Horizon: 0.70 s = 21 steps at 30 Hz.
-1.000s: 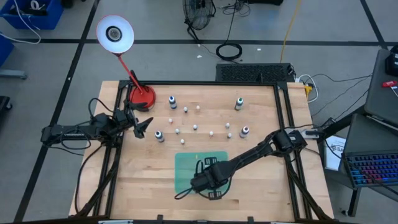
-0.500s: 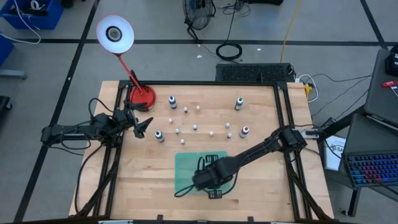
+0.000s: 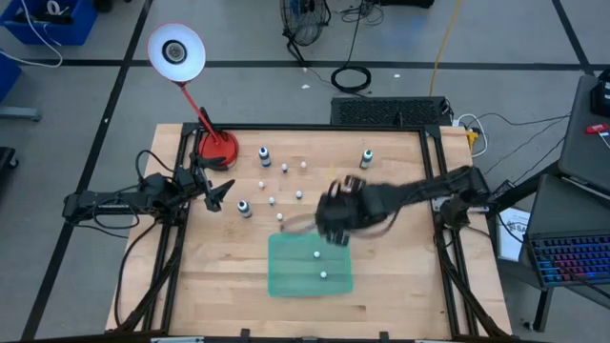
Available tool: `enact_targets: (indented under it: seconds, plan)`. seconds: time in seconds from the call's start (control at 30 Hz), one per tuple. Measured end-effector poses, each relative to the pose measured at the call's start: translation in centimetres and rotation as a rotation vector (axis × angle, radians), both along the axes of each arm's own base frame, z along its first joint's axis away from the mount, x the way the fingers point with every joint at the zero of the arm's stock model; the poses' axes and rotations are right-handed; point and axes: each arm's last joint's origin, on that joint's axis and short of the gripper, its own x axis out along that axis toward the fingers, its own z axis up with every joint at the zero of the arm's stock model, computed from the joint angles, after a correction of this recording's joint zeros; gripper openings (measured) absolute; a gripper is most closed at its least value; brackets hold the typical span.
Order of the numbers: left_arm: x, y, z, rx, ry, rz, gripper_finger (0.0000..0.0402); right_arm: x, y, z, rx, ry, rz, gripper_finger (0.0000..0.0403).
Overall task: Pick & Place food coloring
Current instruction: Put the right small purple food coloring bottle into the blue bin
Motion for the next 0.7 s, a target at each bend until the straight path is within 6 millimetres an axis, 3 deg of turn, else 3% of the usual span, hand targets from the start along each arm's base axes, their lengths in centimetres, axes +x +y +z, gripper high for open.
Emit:
enact_targets:
  seconds: [0.17,0.37,0.5,0.7]
  plan:
    - [0.0,0.0,0.0,0.000,0.000,0.000,0.0365,-0.3,-5.2,-0.1,0.015,0.062,-0.137,0.0144]
    - [0.0,0.0,0.0,0.000,-0.001,0.000,0.0365,-0.6,-10.1,-4.2,0.147,0.153,-0.217,0.0207]
    - [0.0,0.0,0.0,0.000,-0.001,0.000,0.0365,-1.1,-11.8,-7.5,0.176,0.182,-0.252,0.0230]
    - [0.0,0.0,0.0,0.000,0.000,0.000,0.0365,-1.5,-12.7,-11.9,0.253,0.146,-0.241,0.0235]
